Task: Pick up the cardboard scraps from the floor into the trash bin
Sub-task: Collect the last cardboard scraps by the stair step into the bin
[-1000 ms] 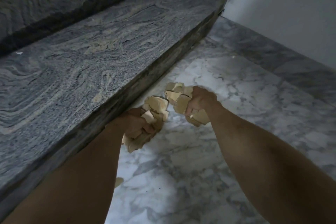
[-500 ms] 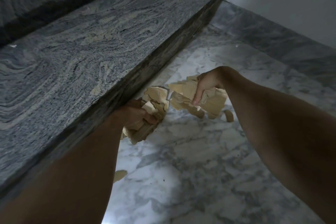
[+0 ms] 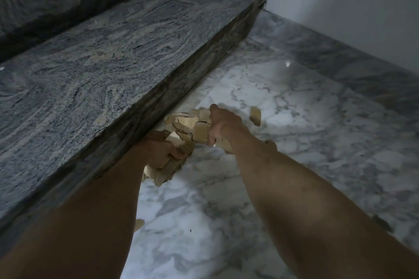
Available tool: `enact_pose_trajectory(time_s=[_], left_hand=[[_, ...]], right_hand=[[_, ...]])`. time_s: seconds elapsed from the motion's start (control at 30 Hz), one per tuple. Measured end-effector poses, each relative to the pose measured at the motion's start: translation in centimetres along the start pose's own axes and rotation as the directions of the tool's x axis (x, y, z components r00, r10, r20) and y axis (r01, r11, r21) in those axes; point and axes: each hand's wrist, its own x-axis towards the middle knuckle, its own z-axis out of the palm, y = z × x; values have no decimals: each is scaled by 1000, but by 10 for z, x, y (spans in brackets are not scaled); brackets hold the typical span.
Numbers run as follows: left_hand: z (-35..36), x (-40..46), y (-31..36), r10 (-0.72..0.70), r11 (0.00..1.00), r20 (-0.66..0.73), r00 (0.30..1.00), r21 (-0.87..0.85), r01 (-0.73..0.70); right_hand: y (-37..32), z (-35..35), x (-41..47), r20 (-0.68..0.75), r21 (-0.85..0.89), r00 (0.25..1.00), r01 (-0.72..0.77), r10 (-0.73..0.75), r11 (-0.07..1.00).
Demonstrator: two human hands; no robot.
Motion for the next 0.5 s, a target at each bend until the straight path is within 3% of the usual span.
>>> enact_pose_trajectory(time_s=[0.1, 0.17, 0.23, 0.33, 0.5], left_hand=[[11, -4, 11, 34, 999, 26, 999, -18, -33], [24, -6, 25, 95, 993, 70, 993, -78, -90], [41, -12, 44, 146, 989, 96, 985, -24, -144], [76, -13, 68, 166, 981, 175, 970, 72, -181], [133, 2, 70, 260, 836, 74, 963, 482, -263]], right_hand=[[25, -20, 1, -5, 282, 999, -43, 46, 959], [50, -45, 0, -41, 505, 987, -113, 154, 856], [76, -62, 4, -48, 608, 964, -180, 261, 773], [99, -56, 7, 103, 518, 941, -326, 321, 791], [106, -27, 16, -199, 444, 892, -288, 407, 848]])
